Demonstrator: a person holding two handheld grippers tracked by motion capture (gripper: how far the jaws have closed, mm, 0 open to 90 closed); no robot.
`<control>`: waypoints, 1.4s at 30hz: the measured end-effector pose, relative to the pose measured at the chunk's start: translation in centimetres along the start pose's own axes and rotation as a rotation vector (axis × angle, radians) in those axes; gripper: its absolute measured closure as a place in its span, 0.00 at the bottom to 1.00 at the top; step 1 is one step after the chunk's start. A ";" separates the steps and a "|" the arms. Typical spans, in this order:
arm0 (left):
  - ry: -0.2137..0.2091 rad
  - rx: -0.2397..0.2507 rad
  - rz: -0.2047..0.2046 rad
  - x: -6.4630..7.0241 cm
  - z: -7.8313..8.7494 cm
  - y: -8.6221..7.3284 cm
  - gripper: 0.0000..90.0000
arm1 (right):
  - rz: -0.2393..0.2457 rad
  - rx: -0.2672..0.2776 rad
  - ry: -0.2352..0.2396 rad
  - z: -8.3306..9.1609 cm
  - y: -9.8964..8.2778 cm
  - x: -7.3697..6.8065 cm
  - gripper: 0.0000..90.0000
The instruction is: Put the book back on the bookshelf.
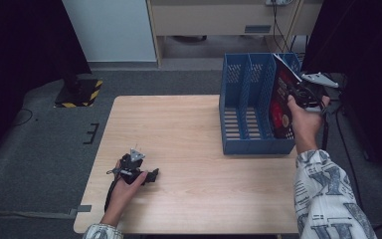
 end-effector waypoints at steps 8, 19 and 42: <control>0.000 0.001 0.001 0.0 0.0 0.0 0.00 | -0.005 0.002 0.016 0.5 -0.6 0.0 0.96; 0.001 0.001 0.001 0.1 -0.1 0.1 0.00 | -0.010 -0.028 0.031 1.3 -1.8 -0.5 0.95; 0.000 0.002 0.000 0.2 -0.1 0.1 0.00 | 0.022 -0.113 0.040 1.8 -0.1 -0.7 0.89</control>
Point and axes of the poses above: each handheld gripper's, and its own axes: z roughly backward along the jaws, y roughly out of its top, x roughly to its right, the point moved 6 cm from there along -z, roughly forward along the jaws, and after that the axes turned 6 degrees about -x, right-handed, at the moved point
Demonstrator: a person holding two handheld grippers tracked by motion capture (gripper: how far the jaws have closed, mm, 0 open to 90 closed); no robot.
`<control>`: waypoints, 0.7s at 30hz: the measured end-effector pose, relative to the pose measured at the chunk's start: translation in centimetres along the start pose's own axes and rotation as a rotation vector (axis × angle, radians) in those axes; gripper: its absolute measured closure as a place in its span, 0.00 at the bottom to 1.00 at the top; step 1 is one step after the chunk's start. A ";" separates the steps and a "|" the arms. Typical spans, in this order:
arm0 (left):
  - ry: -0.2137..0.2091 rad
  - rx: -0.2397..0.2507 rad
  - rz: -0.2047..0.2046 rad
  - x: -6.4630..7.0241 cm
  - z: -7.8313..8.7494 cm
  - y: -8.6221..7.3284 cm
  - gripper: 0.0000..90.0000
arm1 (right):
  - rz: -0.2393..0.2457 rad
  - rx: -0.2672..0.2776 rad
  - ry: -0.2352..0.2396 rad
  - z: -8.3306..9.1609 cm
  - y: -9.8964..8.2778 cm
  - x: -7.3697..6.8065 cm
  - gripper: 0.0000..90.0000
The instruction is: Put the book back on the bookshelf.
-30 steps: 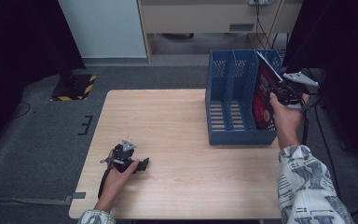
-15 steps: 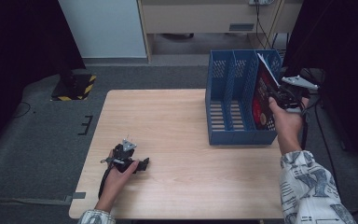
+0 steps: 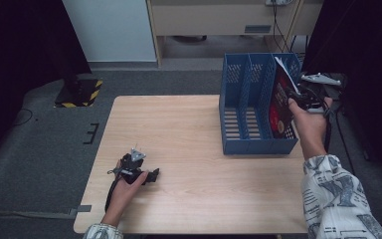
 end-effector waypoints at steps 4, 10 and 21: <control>-0.001 0.002 0.002 0.0 0.0 0.0 0.00 | 0.007 -0.023 0.010 -0.2 0.1 -0.1 0.89; -0.002 0.001 0.001 0.0 0.0 0.0 0.00 | 0.000 -0.031 0.025 -0.4 0.2 0.0 0.95; -0.003 0.001 0.000 0.1 0.0 0.0 0.00 | 0.013 -0.012 0.015 -0.5 0.4 0.1 0.97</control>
Point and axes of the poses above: each handheld gripper's, and its own axes: z roughly backward along the jaws, y roughly out of its top, x roughly to its right, the point moved 6 cm from there along -z, roughly forward along the jaws, and after that the axes turned 6 degrees about -x, right-handed, at the moved point
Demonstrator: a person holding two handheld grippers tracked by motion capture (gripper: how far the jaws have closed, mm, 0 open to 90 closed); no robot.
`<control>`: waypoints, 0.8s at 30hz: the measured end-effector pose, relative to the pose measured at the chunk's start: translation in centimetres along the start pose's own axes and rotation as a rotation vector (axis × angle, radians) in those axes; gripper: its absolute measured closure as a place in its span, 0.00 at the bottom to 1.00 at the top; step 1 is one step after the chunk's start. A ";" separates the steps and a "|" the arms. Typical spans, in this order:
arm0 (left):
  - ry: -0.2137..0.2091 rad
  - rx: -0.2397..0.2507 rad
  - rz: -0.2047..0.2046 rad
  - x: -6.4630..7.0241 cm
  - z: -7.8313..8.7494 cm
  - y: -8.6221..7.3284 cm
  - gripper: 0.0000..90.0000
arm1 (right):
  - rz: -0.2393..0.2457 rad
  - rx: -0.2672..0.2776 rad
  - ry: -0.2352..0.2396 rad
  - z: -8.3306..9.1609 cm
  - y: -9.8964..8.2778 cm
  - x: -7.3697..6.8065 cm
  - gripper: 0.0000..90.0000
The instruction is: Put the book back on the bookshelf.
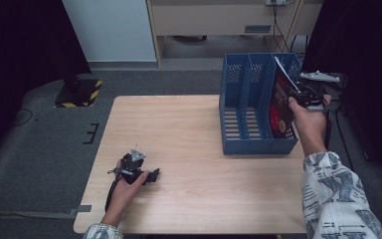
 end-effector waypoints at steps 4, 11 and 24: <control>-0.001 0.001 -0.001 0.0 0.0 0.0 0.00 | 0.000 0.022 -0.017 0.0 0.1 0.3 0.97; -0.002 0.000 -0.003 0.0 0.0 0.0 0.00 | -0.010 0.043 -0.037 -0.2 0.5 0.7 0.97; -0.002 -0.002 -0.006 0.0 0.0 0.0 0.00 | -0.014 0.063 -0.083 -1.3 1.0 1.4 0.97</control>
Point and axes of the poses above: each handheld gripper's, and its own axes: z roughly backward along the jaws, y roughly out of its top, x roughly to its right, the point moved 6 cm from there along -z, roughly forward along the jaws, and after that the axes turned 6 degrees about -x, right-handed, at the moved point
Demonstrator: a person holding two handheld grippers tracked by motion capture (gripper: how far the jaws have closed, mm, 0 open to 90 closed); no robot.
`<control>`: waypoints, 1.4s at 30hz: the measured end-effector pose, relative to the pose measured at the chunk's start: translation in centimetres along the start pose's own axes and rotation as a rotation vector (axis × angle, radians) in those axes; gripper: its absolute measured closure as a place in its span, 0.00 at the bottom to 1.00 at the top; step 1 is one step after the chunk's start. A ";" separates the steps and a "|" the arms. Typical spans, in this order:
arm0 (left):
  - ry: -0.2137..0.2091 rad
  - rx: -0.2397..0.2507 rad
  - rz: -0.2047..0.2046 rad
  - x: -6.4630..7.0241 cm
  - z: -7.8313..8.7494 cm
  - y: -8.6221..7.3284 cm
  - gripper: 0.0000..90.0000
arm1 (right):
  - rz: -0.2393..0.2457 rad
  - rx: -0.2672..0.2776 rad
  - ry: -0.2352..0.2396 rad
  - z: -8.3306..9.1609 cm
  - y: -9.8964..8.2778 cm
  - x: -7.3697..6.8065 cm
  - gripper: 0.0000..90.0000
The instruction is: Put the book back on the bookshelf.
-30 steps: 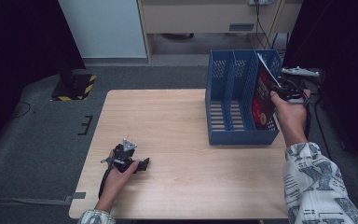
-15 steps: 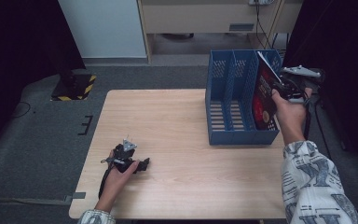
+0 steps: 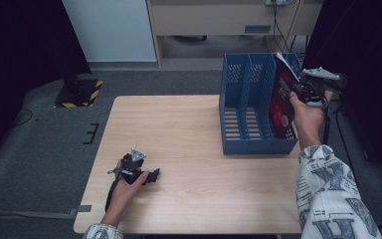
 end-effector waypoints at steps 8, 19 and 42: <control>0.000 0.001 0.001 0.0 0.0 0.0 0.00 | 0.024 0.001 -0.033 -0.7 0.2 0.3 0.97; -0.001 0.006 0.006 0.1 0.0 0.0 0.00 | 0.017 0.007 -0.056 -1.2 0.2 0.3 0.97; -0.002 0.000 -0.003 0.1 0.0 0.0 0.00 | 0.069 0.003 -0.030 -1.6 -0.1 -2.3 0.96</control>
Point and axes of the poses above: each handheld gripper's, and its own axes: z roughly backward along the jaws, y roughly out of its top, x roughly to its right, the point moved 6 cm from there along -z, roughly forward along the jaws, and after that the axes turned 6 degrees about -x, right-handed, at the moved point
